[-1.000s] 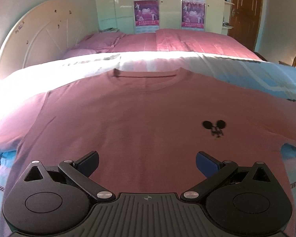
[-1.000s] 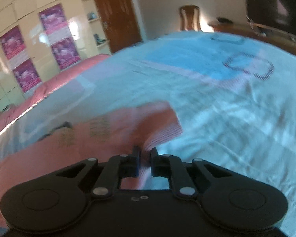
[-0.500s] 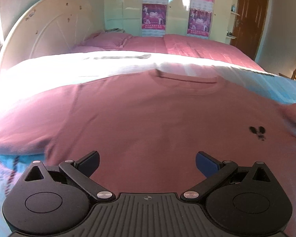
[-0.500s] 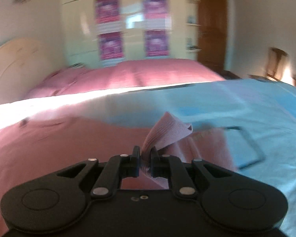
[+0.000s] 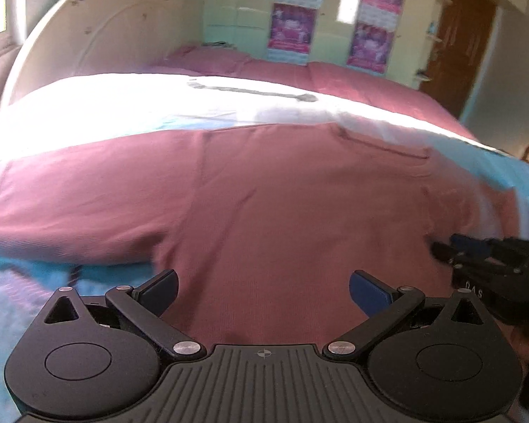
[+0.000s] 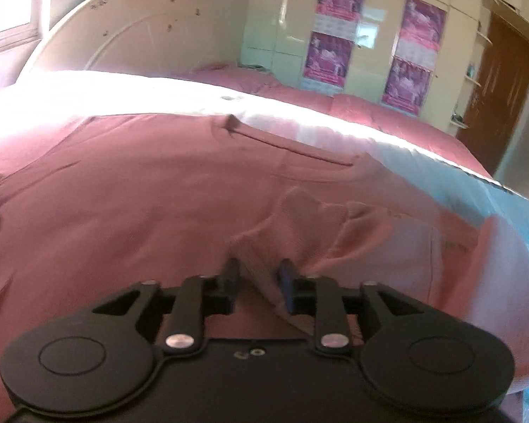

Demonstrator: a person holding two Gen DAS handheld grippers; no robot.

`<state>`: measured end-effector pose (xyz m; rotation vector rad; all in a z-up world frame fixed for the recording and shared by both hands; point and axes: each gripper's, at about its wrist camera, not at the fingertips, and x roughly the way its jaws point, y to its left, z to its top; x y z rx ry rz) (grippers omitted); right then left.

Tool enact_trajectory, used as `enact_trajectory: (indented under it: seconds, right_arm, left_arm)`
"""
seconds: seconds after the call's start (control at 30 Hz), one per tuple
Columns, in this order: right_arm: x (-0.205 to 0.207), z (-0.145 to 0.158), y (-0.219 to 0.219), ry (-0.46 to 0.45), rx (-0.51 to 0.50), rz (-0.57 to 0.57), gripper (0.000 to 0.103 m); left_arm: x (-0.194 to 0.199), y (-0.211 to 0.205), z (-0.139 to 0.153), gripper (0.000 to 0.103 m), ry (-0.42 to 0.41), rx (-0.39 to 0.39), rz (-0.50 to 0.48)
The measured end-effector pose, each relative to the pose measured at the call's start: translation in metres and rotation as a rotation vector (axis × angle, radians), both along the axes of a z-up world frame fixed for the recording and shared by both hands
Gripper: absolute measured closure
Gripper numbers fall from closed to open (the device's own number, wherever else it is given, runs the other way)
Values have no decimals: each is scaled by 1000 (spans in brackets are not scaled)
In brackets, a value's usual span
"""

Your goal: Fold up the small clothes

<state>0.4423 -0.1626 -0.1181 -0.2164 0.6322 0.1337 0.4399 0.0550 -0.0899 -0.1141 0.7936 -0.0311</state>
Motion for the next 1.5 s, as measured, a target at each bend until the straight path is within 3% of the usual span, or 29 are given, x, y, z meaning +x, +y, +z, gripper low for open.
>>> enact_trajectory:
  seconds: [0.07,0.23,0.33,0.4,0.47,0.53,0.6,0.63,0.7,0.8,0.97,1.2,1.23,1.3,1.33,1.4,1.47,1.5]
  right_arm:
    - [-11,12,-16,-15,90,-43,82]
    - [-42,33,-76,-77,171,-236,86]
    - [-65,44,-120,-116,167,-364,87]
    - [-70,48,-144,-121,158,-446,87]
    - [-83,50,-172,-122,163,-521,87]
    - [-95,49,-194,-116,171,-587,87]
    - [-104,45,-210,-94,191,-639,86]
    - [-107,40,-216,-80,203,-654,85]
    - [-112,35,-223,-40,242,-649,83]
    - [-112,29,-221,-9,268,-593,77]
    - [-89,24,-204,34,270,-498,75]
    - [-73,21,-177,56,205,-442,71]
    - [-70,19,-175,63,178,-449,73]
    - [-68,18,-176,51,139,-485,88]
    - [-68,17,-179,52,125,-513,89]
    - [-67,14,-185,64,152,-524,87]
    - [-67,14,-184,77,138,-497,85]
    - [-68,16,-183,82,136,-482,79]
  left_arm:
    - [11,-15,-1,21,-6,-54,-42]
    - [60,-70,-15,23,7,-179,-175]
    - [92,-106,-27,29,32,-203,-229]
    - [112,-124,-36,39,73,-199,-235]
    - [124,-142,-38,41,71,-185,-247]
    - [134,-159,-39,62,78,-170,-273]
    - [137,-174,-39,94,71,-130,-296]
    - [138,-178,-38,97,51,-110,-292]
    - [130,-167,-23,97,-8,-146,-263]
    - [103,-143,-1,97,-94,-136,-225]
    - [85,-87,11,97,-122,-155,-119]
    - [78,-49,-15,97,-92,-146,-52]
    - [76,-46,-21,97,-87,-155,-44]
    - [71,-44,-25,97,-113,-146,-29]
    - [66,-44,-27,97,-137,-141,-22]
    - [58,-45,-35,97,-145,-121,6]
    - [62,-45,-50,96,-87,-121,-15]
    - [65,-43,-56,96,-62,-140,-23]
